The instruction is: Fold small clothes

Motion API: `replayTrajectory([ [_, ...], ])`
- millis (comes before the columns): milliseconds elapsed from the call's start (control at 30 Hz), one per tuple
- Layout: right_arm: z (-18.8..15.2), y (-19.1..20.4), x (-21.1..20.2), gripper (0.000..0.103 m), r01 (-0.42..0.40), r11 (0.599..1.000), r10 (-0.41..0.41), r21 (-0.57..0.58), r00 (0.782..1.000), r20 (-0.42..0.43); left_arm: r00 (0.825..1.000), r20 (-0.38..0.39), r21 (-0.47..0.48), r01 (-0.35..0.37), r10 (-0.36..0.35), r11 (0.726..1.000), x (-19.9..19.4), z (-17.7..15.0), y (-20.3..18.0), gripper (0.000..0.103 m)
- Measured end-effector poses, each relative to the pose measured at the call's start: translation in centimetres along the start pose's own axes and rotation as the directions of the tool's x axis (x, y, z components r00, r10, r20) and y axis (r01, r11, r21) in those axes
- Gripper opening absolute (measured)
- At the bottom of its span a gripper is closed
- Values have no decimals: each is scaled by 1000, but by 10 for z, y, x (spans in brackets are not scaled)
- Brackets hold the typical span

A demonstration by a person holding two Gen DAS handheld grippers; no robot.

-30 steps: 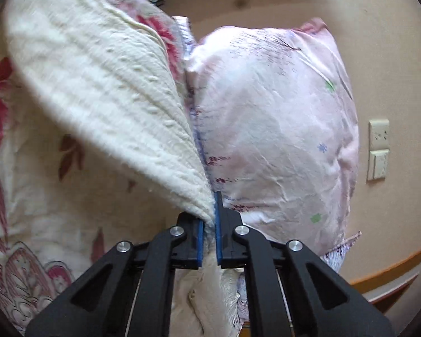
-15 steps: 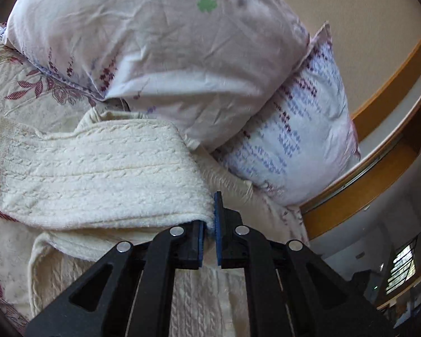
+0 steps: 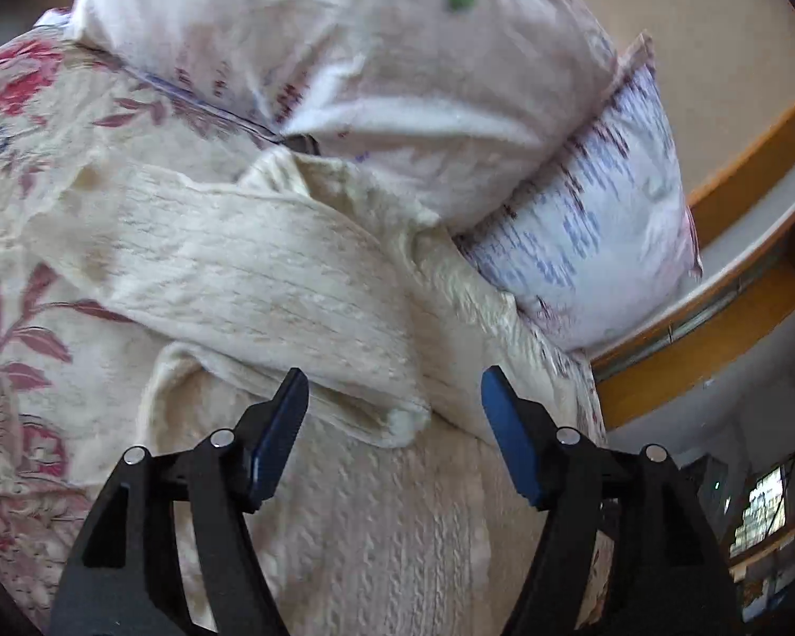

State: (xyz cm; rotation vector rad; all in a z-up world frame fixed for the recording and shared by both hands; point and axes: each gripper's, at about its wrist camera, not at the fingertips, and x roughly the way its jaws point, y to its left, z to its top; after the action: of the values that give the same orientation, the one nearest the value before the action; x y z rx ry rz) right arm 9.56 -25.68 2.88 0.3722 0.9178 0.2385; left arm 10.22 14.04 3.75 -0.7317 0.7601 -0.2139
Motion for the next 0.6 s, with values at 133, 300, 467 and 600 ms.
replayTrajectory([
  [133, 2, 4, 4, 60, -15, 1000, 15, -10, 1000, -8, 988, 56, -317, -116, 141, 941, -25, 21, 71, 58],
  [300, 1, 11, 5, 60, -26, 999, 25, -38, 1000, -11, 985, 96, -517, -73, 142, 853, -27, 31, 116, 47],
  [467, 2, 5, 1, 60, -16, 999, 15, -30, 1000, -8, 990, 111, -562, -14, 92, 827, -4, 43, 122, 6],
  [600, 2, -5, -7, 60, -1, 1000, 1, -15, 1000, 12, 976, 217, -514, 127, -14, 849, -3, 49, 88, 5],
])
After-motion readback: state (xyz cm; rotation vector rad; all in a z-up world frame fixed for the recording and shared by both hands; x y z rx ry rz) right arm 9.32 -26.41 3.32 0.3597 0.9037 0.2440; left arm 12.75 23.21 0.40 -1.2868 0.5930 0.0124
